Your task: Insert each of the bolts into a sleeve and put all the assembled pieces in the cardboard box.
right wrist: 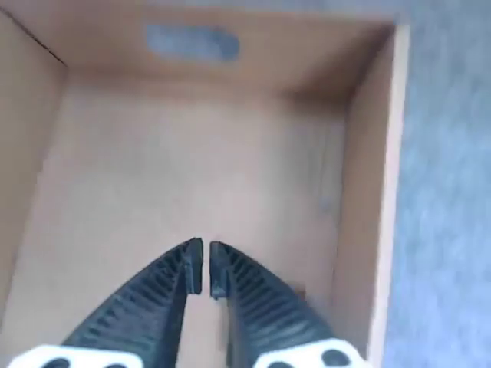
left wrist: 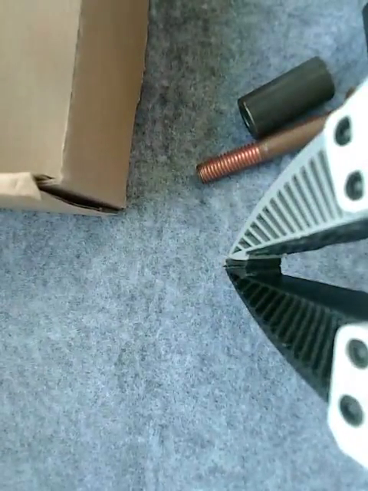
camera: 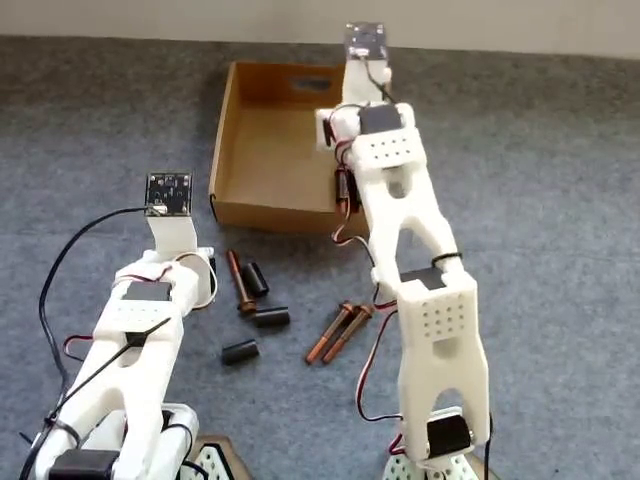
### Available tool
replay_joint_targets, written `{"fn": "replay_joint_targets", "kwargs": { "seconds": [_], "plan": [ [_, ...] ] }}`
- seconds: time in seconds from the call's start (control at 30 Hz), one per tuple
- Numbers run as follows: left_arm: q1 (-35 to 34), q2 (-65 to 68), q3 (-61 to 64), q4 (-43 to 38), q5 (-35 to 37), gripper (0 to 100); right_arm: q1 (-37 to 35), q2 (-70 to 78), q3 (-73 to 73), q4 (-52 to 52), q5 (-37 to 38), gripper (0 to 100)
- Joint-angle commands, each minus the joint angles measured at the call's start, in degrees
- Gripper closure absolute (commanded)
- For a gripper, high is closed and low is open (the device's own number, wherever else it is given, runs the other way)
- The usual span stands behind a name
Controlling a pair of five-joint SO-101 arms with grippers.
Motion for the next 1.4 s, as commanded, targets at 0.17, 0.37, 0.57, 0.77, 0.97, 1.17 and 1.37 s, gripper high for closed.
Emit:
{"fn": "replay_joint_targets", "kwargs": {
  "seconds": [0.17, 0.37, 0.57, 0.77, 0.97, 1.17, 1.37],
  "plan": [
    [0.7, 0.0, -0.1, -1.0, 0.4, 99, 0.7, 8.6, -2.9, -6.4, 4.0, 99.2],
    [0.7, 0.0, -0.1, -1.0, 0.4, 99, 0.7, 8.6, -3.2, -2.6, 4.0, 99.2],
    [0.7, 0.0, -0.1, -1.0, 0.4, 99, 0.7, 8.4, -3.3, 3.7, 4.0, 99.2],
    [0.7, 0.0, -0.1, -1.0, 0.4, 99, 0.7, 8.3, -7.0, 4.4, 3.8, 99.2],
    [0.7, 0.0, -0.1, -1.1, 0.4, 99, 2.2, 8.8, -17.4, 7.2, 3.8, 99.2],
    [0.7, 0.0, -0.1, -1.1, 0.4, 99, 4.4, 7.2, -23.3, 17.5, 3.7, 99.2],
    [0.7, 0.0, -0.1, -1.1, 0.4, 99, 4.4, 5.7, -41.4, 30.4, 3.7, 99.2]
  ]
}}
